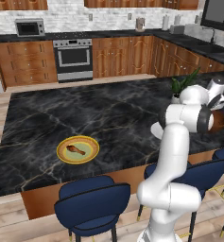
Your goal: Pick the chicken drumstick and lemon wedge from their plates and place them in the bowl. Then put the bowl in the fridge.
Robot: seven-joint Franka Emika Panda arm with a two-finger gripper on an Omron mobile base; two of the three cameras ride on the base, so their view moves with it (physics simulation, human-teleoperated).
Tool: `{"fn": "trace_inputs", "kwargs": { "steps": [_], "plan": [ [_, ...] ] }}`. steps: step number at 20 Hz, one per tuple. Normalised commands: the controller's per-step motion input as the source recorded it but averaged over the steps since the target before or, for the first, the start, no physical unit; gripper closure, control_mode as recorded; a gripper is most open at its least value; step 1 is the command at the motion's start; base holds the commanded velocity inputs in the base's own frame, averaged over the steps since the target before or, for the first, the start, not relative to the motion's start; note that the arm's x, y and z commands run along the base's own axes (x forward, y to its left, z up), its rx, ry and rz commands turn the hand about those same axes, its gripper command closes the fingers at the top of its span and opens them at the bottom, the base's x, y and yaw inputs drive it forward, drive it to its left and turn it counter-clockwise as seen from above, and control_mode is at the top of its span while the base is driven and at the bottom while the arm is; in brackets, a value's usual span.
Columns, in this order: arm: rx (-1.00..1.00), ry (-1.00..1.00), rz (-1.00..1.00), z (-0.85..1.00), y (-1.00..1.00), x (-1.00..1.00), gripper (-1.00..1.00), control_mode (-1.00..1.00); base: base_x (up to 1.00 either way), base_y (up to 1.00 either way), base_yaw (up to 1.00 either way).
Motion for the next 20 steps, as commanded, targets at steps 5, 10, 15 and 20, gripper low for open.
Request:
{"fn": "trace_inputs", "kwargs": {
  "steps": [5,10,15,20],
  "plan": [
    [0.00,0.05,0.00,-0.03,-0.14,0.09,1.00,-1.00,0.00,0.00,0.00],
    [0.00,0.19,0.00,-0.11,-0.01,0.00,1.00,-1.00,0.00,0.00,0.00],
    [0.00,0.13,0.00,-0.16,0.00,0.00,1.00,-1.00,0.00,0.00,0.00],
    [0.01,0.06,0.00,-0.15,0.00,0.00,1.00,-1.00,0.00,0.00,0.00]
  ]
}}
